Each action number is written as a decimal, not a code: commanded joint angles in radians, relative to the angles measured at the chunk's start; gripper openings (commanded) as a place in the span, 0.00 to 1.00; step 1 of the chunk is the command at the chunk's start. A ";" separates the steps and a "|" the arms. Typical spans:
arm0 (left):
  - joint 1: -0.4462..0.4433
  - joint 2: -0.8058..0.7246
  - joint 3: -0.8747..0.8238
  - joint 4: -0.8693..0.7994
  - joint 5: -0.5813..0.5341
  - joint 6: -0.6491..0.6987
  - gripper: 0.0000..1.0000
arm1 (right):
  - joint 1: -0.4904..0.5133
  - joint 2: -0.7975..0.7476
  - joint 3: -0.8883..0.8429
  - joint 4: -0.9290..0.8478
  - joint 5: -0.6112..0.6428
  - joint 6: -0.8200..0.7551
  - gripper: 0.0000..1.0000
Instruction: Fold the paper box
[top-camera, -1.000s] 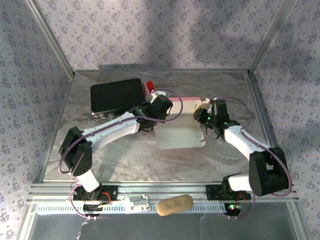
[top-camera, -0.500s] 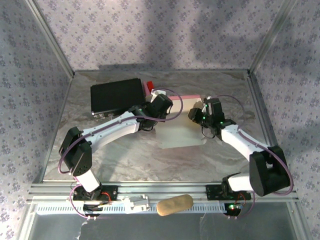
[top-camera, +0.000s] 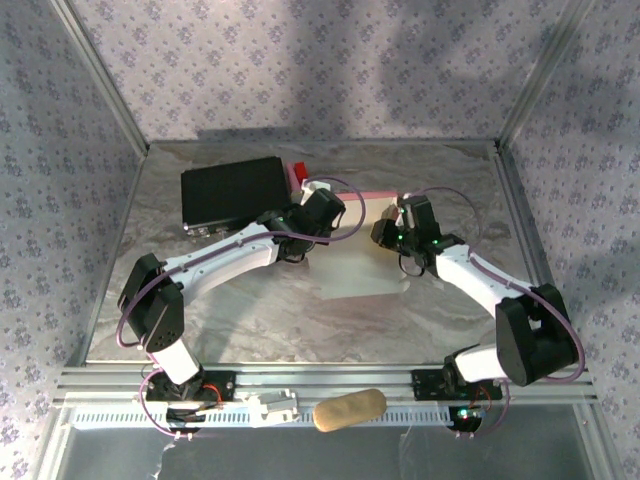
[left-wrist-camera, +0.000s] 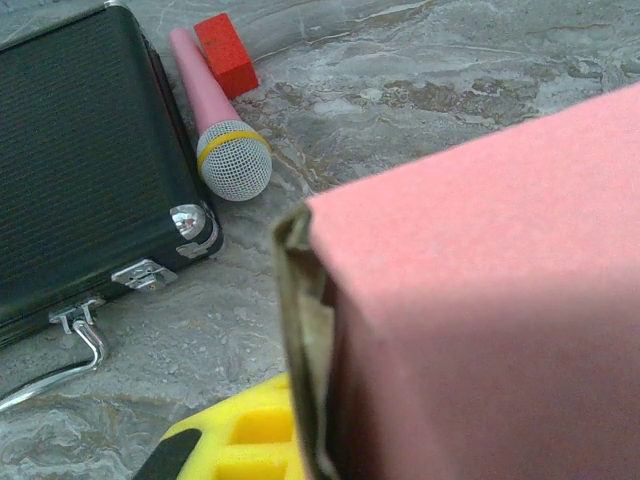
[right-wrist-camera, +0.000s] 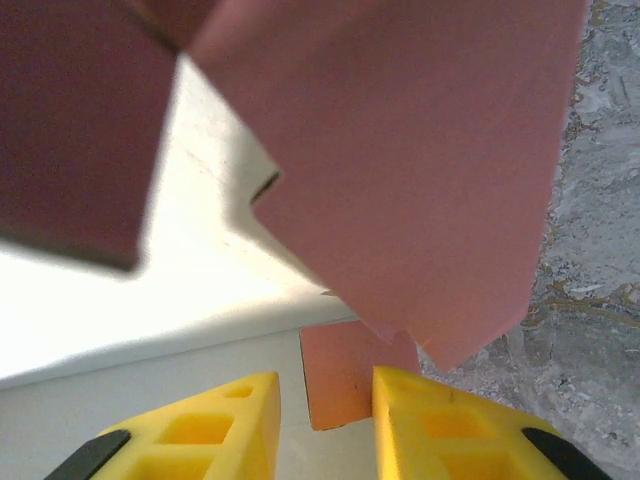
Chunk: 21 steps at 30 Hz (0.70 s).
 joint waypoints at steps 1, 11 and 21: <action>-0.004 -0.046 0.029 0.031 0.024 0.008 0.00 | 0.020 -0.061 0.013 -0.030 -0.001 -0.031 0.32; 0.080 -0.085 -0.008 0.082 0.126 0.053 0.00 | -0.161 -0.315 -0.042 -0.117 -0.167 -0.012 0.44; 0.348 -0.107 0.029 0.063 0.764 0.216 0.00 | -0.504 -0.318 -0.019 0.054 -0.606 0.001 0.39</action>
